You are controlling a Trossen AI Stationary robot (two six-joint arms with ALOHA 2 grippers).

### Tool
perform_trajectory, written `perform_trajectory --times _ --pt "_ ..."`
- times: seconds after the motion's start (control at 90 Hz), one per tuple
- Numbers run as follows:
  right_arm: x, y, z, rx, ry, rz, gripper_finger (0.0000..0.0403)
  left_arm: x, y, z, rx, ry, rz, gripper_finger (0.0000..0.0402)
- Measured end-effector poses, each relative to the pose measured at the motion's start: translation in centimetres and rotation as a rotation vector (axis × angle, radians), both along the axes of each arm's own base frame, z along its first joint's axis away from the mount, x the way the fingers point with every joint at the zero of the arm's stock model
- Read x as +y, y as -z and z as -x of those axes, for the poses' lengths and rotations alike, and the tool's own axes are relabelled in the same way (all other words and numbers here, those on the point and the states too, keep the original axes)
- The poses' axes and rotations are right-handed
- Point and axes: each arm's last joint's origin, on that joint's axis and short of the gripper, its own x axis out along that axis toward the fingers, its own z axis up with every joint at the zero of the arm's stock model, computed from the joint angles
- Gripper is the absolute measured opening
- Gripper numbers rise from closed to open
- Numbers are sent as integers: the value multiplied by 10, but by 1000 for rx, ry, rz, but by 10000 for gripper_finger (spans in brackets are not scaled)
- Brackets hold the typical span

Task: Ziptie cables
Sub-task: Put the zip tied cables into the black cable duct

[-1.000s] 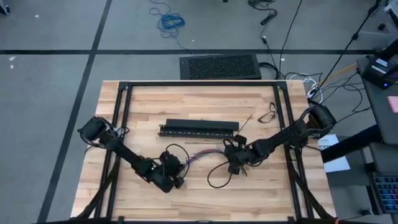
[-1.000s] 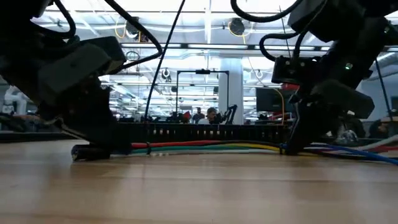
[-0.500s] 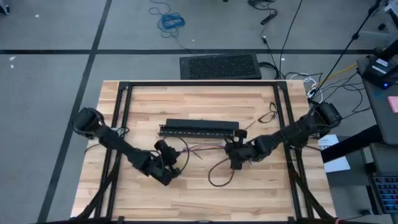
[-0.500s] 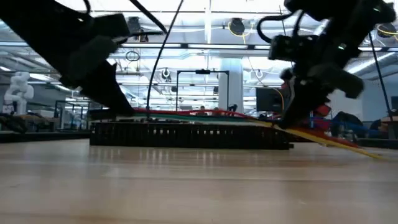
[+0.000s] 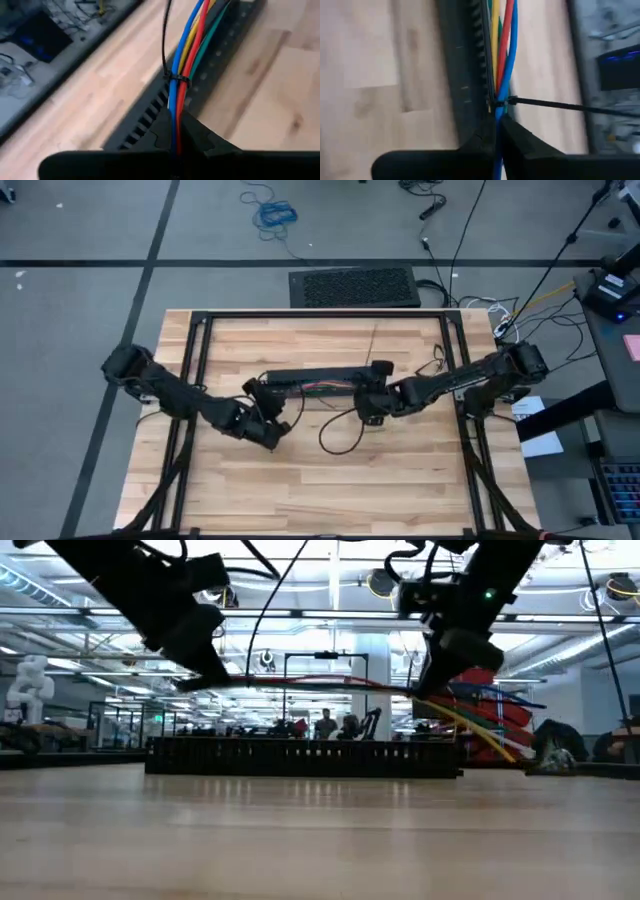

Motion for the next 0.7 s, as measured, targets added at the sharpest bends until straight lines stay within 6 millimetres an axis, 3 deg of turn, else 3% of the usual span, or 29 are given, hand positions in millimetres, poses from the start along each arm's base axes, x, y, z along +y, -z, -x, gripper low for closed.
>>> perform_trajectory --times 0.356,0.556,0.7 --pt "-23 -15 -9 62 -54 128 0 24 -14 1 46 -13 -60 16" --pt "-41 -17 -16 54 -99 99 0 40 1 8 132 -52 -68 16" --pt "-47 -6 -19 32 -152 59 0 42 9 12 170 -40 -49 16"
